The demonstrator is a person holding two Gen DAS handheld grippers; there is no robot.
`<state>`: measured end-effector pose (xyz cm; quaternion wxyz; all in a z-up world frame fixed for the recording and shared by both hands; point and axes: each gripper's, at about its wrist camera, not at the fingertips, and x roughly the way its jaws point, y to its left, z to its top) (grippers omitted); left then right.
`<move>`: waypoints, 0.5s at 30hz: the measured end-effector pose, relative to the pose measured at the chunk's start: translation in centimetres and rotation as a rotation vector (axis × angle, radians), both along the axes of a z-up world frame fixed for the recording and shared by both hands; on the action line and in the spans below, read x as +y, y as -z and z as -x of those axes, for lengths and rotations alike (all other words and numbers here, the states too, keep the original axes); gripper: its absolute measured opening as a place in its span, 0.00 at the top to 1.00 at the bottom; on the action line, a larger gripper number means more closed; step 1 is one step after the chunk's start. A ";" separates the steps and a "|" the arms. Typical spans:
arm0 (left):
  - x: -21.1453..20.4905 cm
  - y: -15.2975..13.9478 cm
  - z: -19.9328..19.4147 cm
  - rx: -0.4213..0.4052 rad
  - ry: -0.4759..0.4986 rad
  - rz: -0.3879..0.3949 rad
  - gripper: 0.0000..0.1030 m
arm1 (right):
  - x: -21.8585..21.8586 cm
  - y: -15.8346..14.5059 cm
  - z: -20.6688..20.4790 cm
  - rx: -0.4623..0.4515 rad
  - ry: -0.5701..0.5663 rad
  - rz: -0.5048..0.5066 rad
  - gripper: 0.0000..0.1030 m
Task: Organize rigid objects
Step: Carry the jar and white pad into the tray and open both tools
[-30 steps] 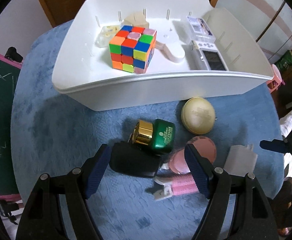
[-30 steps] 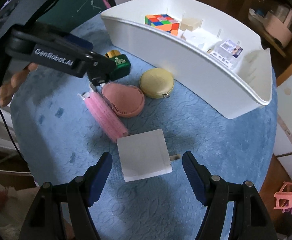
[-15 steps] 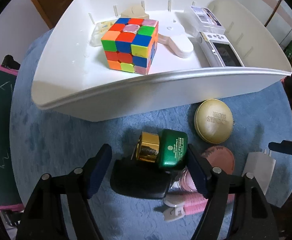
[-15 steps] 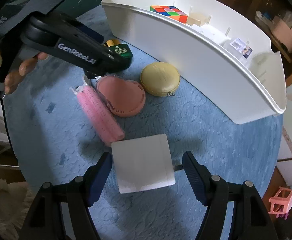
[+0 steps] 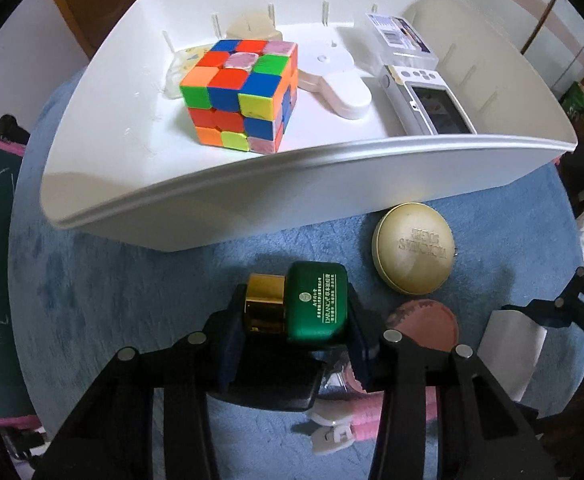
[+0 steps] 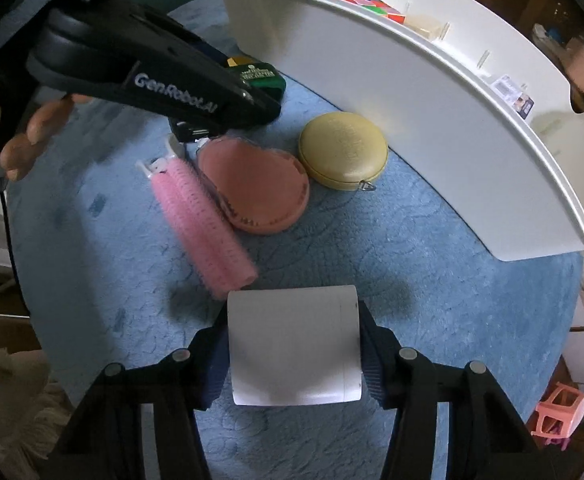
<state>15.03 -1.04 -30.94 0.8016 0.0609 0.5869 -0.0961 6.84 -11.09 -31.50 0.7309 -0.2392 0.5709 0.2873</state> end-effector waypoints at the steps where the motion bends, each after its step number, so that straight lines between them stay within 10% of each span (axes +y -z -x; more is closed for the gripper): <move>1: 0.2 -0.2 0.1 0.002 -0.010 0.008 0.54 | -0.2 0.0 0.0 0.014 0.016 -0.011 0.46; 15: 1.8 -11.9 3.4 -0.134 -0.045 0.115 0.54 | -3.9 -9.5 0.6 -0.056 0.183 -0.218 0.46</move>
